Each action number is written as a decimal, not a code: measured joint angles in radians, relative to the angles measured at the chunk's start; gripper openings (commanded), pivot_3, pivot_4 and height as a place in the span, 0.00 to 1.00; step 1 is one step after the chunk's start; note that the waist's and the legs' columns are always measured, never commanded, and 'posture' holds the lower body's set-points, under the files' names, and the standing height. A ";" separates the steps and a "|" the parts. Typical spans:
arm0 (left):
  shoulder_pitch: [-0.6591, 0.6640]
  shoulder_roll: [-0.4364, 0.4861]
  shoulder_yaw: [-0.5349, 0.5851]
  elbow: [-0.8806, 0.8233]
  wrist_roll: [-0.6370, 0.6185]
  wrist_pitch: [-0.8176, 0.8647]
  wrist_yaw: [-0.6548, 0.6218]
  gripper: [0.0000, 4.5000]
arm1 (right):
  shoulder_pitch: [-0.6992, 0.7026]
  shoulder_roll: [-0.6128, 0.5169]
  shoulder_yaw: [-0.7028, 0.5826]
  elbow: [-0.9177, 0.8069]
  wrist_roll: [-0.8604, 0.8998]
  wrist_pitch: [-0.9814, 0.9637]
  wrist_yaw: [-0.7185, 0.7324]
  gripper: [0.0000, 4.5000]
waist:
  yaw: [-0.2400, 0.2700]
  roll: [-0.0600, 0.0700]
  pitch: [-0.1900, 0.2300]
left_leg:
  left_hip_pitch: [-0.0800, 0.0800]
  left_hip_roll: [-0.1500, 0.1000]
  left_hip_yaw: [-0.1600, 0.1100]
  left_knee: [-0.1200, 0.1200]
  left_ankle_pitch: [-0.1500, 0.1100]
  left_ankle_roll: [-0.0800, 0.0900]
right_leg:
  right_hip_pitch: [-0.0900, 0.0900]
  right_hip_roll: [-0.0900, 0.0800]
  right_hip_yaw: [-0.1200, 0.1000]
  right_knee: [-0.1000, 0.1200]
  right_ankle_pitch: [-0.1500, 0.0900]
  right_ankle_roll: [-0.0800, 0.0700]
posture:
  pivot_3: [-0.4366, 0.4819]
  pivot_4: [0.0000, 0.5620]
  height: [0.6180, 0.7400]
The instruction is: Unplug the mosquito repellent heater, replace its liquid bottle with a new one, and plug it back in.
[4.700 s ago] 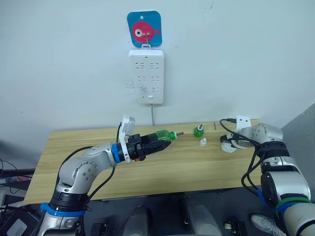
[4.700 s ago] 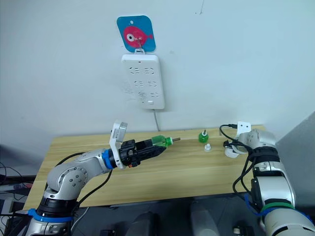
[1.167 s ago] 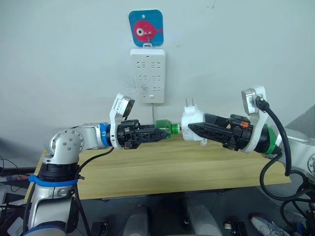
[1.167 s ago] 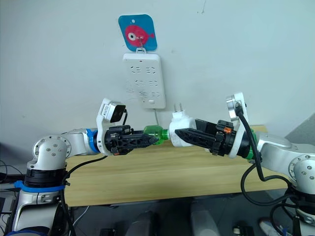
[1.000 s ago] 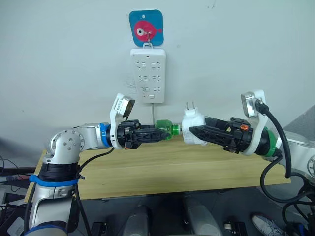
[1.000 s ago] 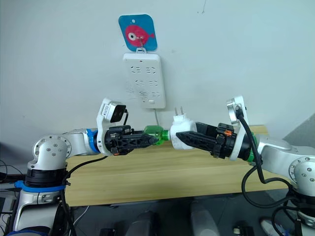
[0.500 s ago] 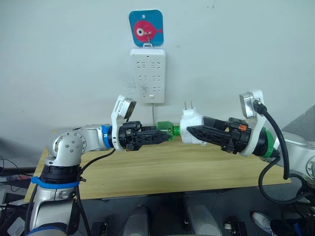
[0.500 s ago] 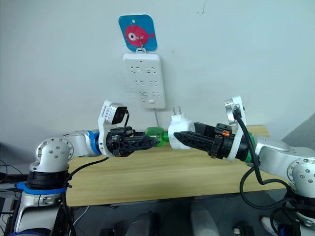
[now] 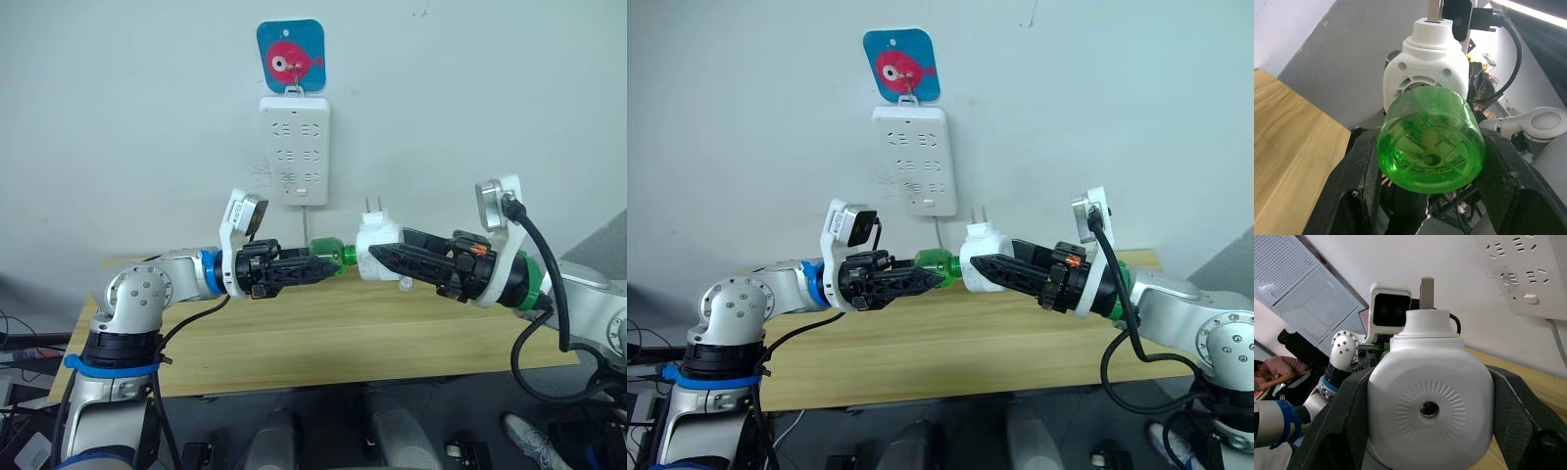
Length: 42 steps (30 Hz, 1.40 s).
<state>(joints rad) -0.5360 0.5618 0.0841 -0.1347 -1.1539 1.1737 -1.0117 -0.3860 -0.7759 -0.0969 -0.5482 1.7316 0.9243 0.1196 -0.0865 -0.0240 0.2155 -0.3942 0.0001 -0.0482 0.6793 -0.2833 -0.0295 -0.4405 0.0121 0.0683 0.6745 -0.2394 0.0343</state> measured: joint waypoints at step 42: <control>-0.001 -0.096 -0.028 -0.034 0.008 -0.006 0.048 0.52 | 0.002 -0.101 0.090 -0.030 0.107 -0.007 -0.028 1.00 | 0.000 0.000 0.000 | 0.001 0.000 0.000 0.001 0.000 0.000 | 0.000 0.000 0.000 0.002 0.000 0.000 | 0.33 0.32 1.00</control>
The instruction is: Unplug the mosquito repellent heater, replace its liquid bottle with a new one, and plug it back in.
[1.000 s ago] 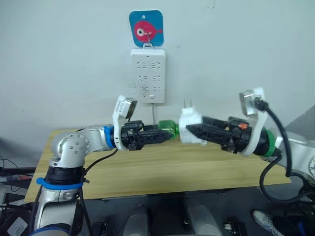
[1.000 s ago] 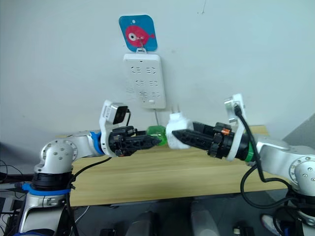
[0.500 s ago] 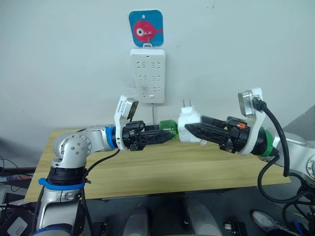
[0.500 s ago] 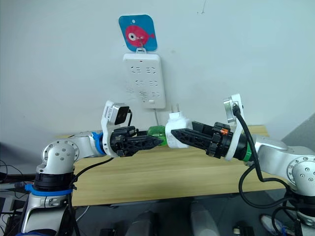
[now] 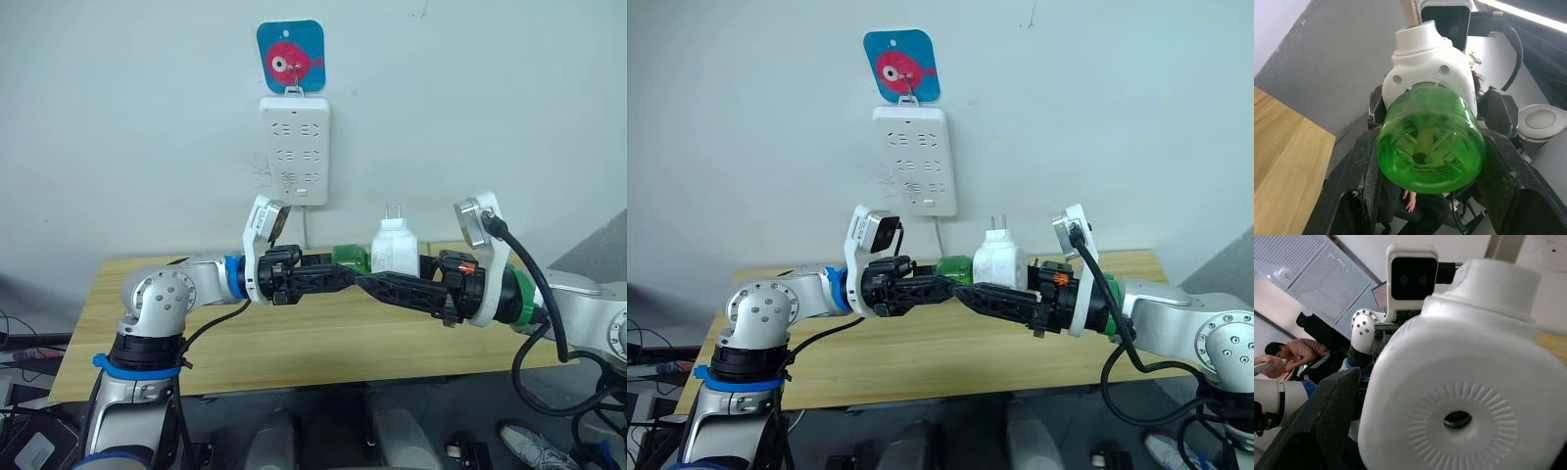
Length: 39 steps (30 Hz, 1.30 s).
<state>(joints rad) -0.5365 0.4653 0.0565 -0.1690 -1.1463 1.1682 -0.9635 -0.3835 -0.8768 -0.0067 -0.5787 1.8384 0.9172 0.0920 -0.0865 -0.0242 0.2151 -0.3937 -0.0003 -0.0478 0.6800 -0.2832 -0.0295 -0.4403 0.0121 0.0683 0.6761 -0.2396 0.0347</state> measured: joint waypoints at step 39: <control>-0.087 0.087 -0.013 0.107 -0.048 0.089 -0.098 0.52 | -0.013 -0.023 0.040 0.031 -0.905 -0.103 0.629 0.00 | -0.007 -0.001 -0.001 | 0.003 -0.001 0.000 0.001 0.000 0.000 | 0.000 0.000 0.000 0.003 0.002 -0.001 | 0.30 0.28 1.00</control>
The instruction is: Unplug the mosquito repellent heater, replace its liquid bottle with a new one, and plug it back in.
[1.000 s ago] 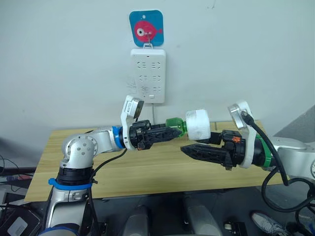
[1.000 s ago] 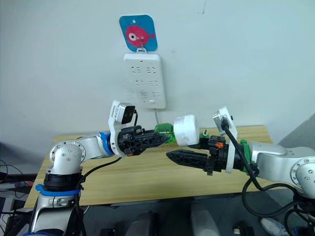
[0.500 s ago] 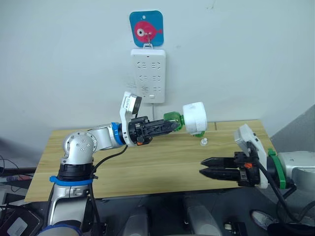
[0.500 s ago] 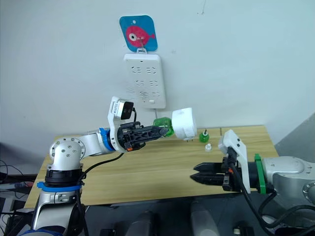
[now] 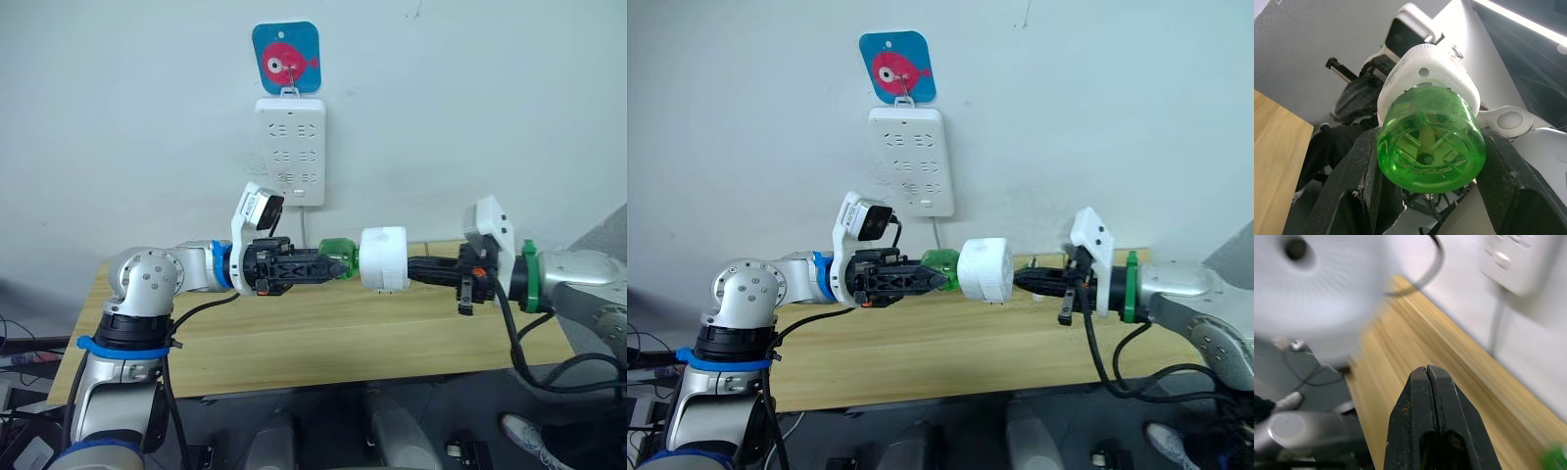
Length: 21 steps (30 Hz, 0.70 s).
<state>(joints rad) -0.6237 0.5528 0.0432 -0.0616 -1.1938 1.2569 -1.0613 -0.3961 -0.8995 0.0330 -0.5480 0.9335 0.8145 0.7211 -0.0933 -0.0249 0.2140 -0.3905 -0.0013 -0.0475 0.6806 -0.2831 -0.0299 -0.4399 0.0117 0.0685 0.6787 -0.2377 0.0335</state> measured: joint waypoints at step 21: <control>0.022 -0.007 -0.082 0.011 0.216 -0.178 -0.046 0.52 | -0.072 0.085 -0.090 -0.109 0.498 0.150 -0.355 0.00 | -0.002 0.000 0.000 | 0.000 -0.002 -0.002 0.000 0.000 0.000 | 0.000 -0.003 0.000 0.000 0.002 -0.002 | 0.29 0.29 1.00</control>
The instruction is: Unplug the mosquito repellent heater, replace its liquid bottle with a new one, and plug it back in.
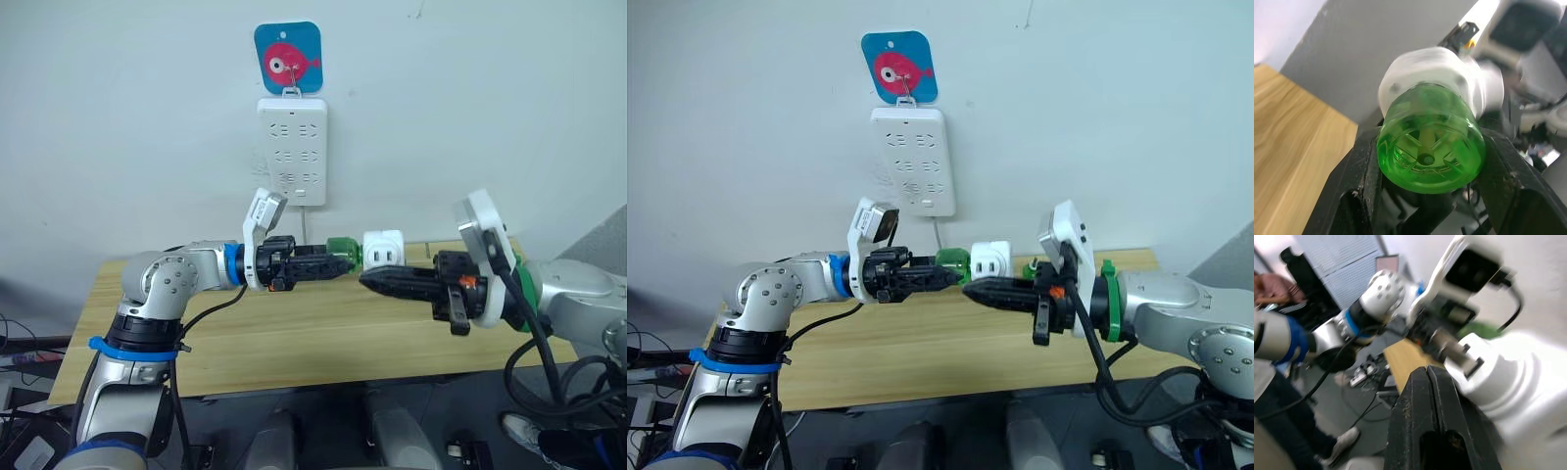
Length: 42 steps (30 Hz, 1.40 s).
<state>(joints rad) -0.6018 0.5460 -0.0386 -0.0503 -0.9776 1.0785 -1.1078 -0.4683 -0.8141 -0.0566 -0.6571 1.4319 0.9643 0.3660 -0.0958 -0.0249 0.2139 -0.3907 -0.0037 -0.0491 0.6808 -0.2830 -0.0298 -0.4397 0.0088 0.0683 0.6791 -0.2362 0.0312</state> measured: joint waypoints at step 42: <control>0.000 -0.003 0.053 -0.043 -0.164 0.161 -0.032 0.52 | 0.127 0.000 0.036 0.032 -0.027 0.074 0.000 0.00 | -0.016 0.000 0.000 | 0.000 0.000 -0.001 0.000 0.000 0.000 | 0.000 0.000 -0.001 0.001 -0.002 0.003 | 0.30 0.30 1.00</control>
<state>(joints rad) -0.6017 0.5434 0.0141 -0.0933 -1.1415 1.2399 -1.1394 -0.3414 -0.8138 -0.0203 -0.6251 1.4053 1.0380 0.3665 -0.1119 -0.0249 0.2138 -0.3911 -0.0036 -0.0504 0.6809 -0.2831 -0.0296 -0.4398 0.0087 0.0675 0.6798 -0.2381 0.0344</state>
